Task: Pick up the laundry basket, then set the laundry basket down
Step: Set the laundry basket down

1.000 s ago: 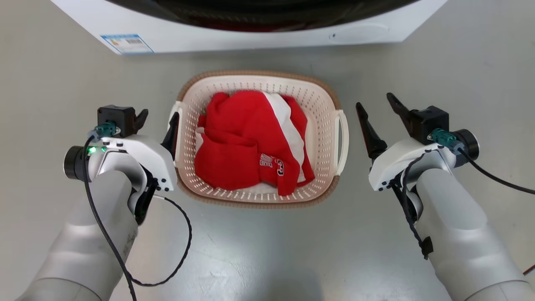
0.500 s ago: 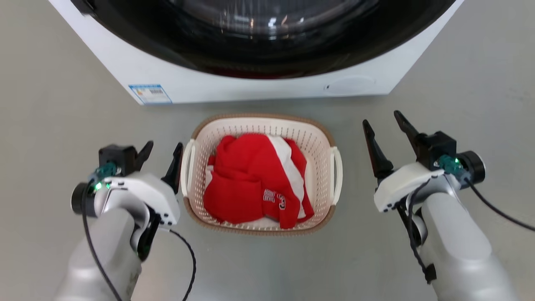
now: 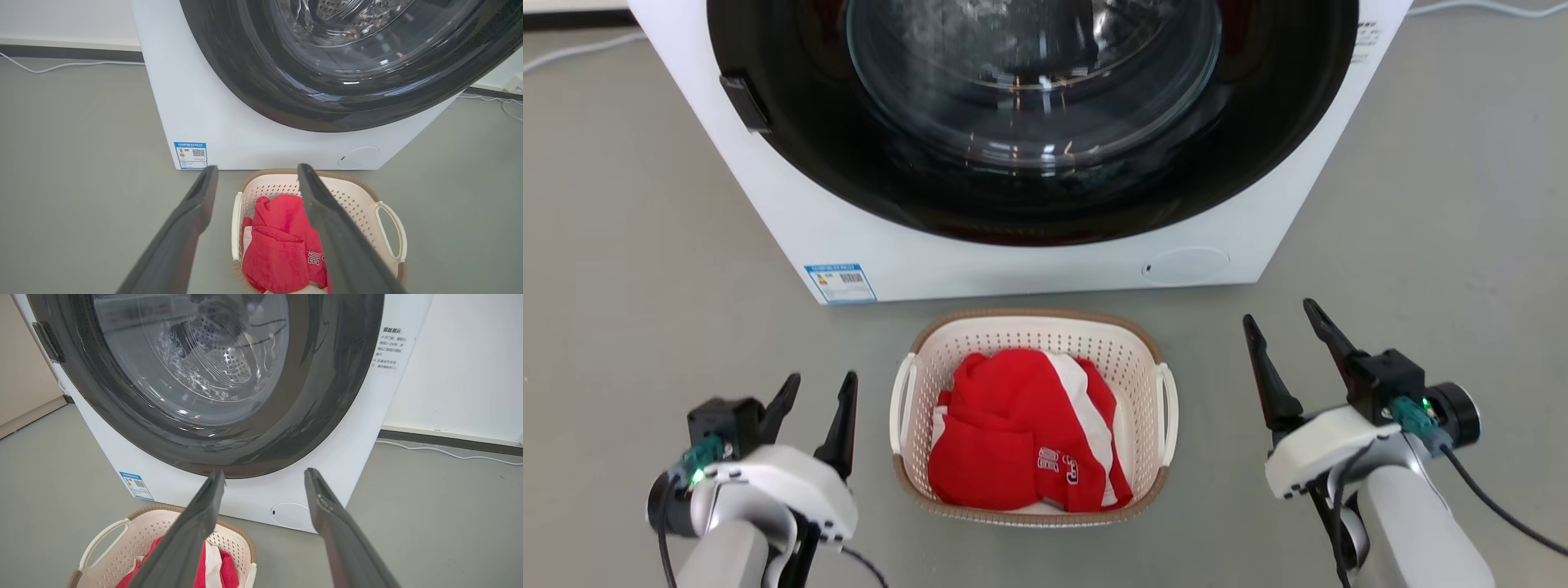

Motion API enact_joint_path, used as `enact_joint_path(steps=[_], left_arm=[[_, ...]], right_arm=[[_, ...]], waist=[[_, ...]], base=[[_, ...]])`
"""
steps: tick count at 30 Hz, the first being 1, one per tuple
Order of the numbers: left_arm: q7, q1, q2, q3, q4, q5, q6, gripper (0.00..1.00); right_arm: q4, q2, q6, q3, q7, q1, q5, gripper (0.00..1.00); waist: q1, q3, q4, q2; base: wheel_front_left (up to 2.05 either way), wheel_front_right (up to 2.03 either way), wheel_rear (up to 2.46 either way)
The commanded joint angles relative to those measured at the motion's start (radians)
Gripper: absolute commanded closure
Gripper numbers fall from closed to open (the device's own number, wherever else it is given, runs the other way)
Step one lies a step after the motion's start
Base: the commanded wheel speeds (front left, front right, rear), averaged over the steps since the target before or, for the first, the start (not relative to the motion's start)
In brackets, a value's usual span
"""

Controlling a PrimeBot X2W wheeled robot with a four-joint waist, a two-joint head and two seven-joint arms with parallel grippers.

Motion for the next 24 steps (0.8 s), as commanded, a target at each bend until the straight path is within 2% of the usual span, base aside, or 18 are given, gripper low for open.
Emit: enact_joint_path(steps=[1, 12, 24], left_arm=[[-0.006, 0.018, 0.023, 0.048, -0.044, 0.028, -0.003, 0.0], [-0.006, 0.162, 0.008, 0.162, -0.167, 0.088, 0.004, 0.0], [-0.006, 0.349, -0.034, 0.28, -0.286, 0.127, -0.004, 0.0]], right_arm=[[-0.041, 0.005, 0.005, 0.015, -0.006, 0.022, -0.006, 0.0], [-0.146, 0.005, 0.005, -0.014, -0.006, 0.141, 0.0, 0.0], [-0.287, 0.005, 0.005, -0.046, -0.006, 0.356, 0.027, 0.0]], waist=[[0.0, -0.025, -0.002, 0.0], [0.0, -0.097, -0.015, 0.0], [0.0, -0.194, -0.032, 0.0]], base=[[0.0, 0.0, 0.0], [0.0, 0.0, 0.0], [0.0, 0.0, 0.0]])
